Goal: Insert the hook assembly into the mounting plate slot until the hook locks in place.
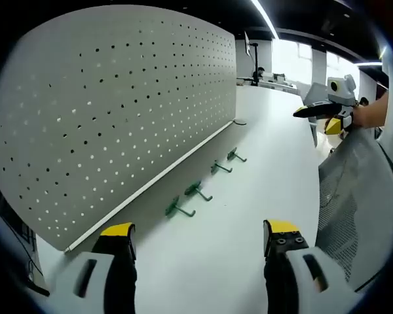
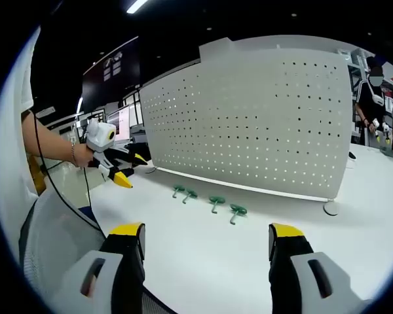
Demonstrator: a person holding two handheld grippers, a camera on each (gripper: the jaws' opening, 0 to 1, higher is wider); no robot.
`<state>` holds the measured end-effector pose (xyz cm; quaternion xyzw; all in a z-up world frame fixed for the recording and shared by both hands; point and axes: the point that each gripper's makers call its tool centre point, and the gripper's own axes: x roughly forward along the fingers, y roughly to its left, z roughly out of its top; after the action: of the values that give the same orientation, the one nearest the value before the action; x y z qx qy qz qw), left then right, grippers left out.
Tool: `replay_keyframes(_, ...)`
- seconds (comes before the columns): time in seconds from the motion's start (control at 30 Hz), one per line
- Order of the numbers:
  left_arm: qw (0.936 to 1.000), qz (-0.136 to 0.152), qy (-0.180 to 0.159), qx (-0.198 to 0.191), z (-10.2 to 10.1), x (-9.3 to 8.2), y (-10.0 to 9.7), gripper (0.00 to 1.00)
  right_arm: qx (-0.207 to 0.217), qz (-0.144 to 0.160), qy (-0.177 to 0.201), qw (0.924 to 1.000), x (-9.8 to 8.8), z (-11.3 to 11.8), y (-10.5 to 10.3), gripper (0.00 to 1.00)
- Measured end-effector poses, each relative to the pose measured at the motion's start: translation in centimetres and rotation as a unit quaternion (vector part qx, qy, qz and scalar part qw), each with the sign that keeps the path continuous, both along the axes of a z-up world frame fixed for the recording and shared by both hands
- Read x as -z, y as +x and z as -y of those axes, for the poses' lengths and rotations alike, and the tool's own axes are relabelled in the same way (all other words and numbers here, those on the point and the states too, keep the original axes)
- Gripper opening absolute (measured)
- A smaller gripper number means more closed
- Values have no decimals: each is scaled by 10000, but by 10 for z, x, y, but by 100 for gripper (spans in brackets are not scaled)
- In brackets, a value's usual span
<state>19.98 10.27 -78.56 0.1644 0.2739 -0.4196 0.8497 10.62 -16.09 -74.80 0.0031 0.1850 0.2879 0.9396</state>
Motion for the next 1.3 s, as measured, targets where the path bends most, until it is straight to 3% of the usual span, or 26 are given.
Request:
replay_keyframes(0.7, 9945, -264, 607, 811, 16, 21, 23, 81, 65, -48, 21, 10000, 1, -1, -4, 74)
replay_keyframes(0.9, 9889, -352, 909, 1120, 12, 33, 26, 80, 90, -55, 36, 9999, 0, -1, -6, 74)
replay_keyframes(1.3, 9805, -472, 1197, 1488, 12, 43, 38, 78, 93, -83, 11, 9999, 2, 0, -8, 74)
